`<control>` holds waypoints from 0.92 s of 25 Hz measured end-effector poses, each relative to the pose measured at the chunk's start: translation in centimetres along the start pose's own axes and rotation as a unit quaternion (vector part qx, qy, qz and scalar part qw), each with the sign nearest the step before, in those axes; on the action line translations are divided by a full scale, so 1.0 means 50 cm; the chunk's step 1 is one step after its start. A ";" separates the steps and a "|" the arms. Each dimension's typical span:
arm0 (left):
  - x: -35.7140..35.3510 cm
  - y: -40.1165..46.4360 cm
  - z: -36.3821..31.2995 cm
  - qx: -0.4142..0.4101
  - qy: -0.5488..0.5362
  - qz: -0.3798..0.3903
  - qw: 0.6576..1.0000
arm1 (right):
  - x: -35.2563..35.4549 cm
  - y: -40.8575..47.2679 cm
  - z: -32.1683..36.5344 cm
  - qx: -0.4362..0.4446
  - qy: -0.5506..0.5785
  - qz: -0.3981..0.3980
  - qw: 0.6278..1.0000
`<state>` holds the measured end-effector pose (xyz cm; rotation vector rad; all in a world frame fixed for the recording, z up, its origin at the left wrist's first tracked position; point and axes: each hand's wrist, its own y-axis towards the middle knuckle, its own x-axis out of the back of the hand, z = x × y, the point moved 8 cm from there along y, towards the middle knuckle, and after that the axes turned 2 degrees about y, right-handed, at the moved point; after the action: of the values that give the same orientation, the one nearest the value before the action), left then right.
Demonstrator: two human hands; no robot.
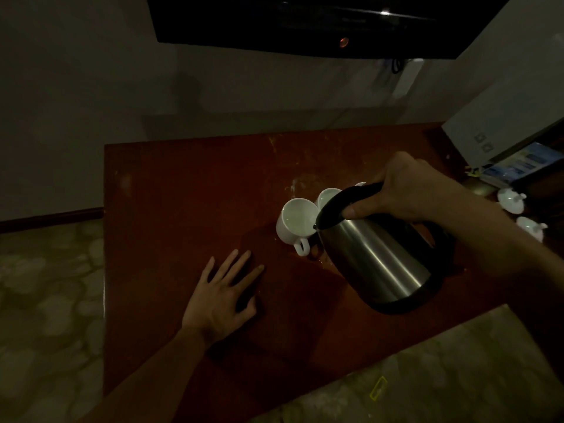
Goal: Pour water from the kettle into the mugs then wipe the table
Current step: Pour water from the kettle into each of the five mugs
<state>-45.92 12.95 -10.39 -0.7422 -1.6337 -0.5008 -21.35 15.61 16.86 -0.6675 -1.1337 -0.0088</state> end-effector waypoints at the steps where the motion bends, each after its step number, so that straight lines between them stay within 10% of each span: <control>1: 0.001 -0.001 0.000 0.000 0.001 0.001 1.000 | 0.000 0.000 0.001 0.000 -0.001 0.000 1.000; 23: 0.005 -0.002 0.002 0.005 -0.009 -0.004 1.000 | 0.010 0.016 -0.003 -0.018 -0.008 0.004 1.000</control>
<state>-46.07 13.02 -10.16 -0.7356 -1.6559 -0.4923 -20.74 16.34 16.86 -0.7046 -1.1478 -0.0176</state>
